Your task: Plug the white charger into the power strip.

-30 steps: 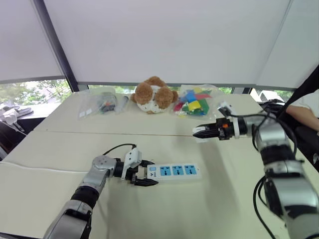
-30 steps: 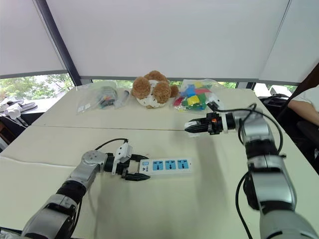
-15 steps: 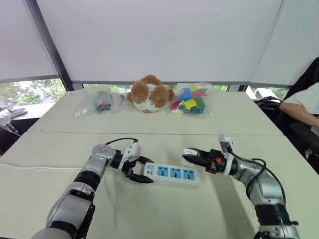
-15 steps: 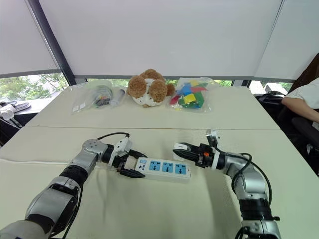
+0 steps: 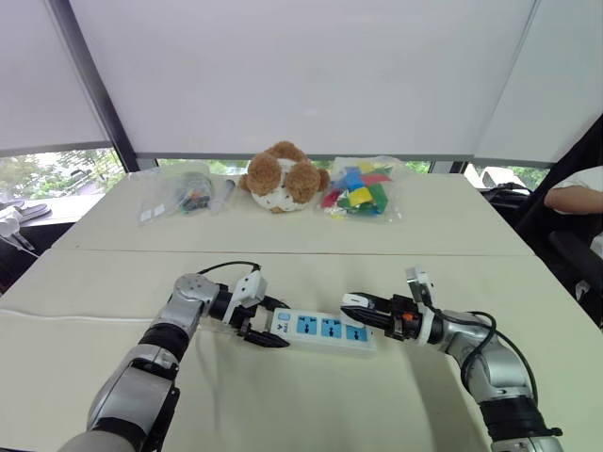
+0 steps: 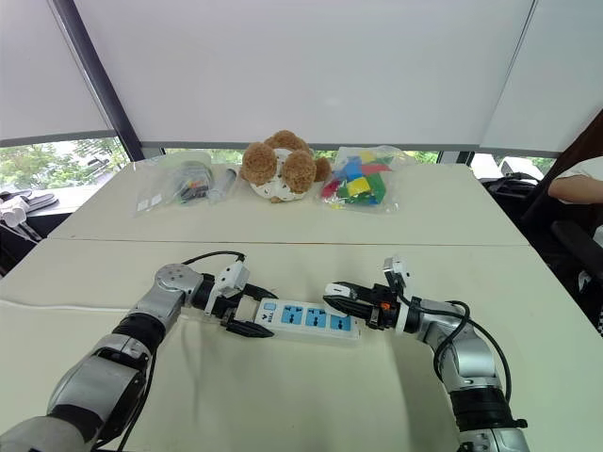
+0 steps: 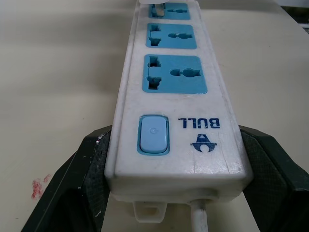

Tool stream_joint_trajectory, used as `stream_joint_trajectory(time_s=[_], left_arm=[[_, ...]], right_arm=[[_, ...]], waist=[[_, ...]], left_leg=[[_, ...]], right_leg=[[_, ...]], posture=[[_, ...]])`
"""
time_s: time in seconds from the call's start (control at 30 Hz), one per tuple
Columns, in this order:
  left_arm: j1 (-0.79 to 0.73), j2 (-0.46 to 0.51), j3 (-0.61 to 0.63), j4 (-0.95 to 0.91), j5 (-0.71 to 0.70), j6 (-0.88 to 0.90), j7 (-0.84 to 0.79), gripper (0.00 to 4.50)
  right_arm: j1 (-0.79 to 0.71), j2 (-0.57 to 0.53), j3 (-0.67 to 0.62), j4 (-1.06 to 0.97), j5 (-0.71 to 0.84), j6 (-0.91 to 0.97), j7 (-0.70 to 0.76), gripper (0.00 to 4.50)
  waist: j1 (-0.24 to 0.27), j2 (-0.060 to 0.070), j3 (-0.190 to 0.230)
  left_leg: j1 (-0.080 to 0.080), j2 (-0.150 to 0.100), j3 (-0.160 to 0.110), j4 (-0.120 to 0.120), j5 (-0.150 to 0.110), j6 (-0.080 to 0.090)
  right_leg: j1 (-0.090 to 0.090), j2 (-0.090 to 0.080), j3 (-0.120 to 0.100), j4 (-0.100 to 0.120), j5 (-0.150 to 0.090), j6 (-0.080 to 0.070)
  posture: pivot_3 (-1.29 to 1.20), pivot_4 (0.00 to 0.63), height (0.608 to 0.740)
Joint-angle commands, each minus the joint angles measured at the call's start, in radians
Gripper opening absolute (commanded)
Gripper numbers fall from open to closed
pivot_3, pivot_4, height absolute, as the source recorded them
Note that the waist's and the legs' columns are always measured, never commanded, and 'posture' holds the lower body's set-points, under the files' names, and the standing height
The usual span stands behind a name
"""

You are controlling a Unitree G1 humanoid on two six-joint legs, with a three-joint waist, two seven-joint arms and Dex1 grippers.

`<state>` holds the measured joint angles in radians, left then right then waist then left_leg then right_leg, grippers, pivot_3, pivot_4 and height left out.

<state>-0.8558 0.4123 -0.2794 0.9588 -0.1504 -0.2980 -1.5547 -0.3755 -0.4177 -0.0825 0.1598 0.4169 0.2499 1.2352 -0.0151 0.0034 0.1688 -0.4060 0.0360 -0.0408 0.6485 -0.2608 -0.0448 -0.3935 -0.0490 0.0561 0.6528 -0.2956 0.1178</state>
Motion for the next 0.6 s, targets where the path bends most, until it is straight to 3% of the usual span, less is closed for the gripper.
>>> stream_joint_trajectory(time_s=[0.03,0.6], left_arm=[[0.011,0.011,-0.028,0.000,0.024,-0.006,-0.038,3.03],[0.041,0.028,-0.026,-0.042,0.022,0.004,-0.060,3.03]], right_arm=[[-0.004,-0.037,0.013,0.050,-0.008,-0.023,0.023,0.78],[0.001,-0.051,0.108,0.271,-0.084,-0.260,0.081,0.78]], waist=[[0.001,0.000,0.000],[-0.002,-0.002,-0.001]], left_leg=[[0.001,0.000,0.000,0.000,0.000,0.000],[0.005,0.000,0.000,0.000,0.000,0.000]], right_leg=[[0.001,0.000,0.000,0.000,0.000,0.000],[0.005,0.001,0.000,0.000,0.000,0.000]], posture=[[0.00,0.150,0.739],[0.00,0.150,0.739]])
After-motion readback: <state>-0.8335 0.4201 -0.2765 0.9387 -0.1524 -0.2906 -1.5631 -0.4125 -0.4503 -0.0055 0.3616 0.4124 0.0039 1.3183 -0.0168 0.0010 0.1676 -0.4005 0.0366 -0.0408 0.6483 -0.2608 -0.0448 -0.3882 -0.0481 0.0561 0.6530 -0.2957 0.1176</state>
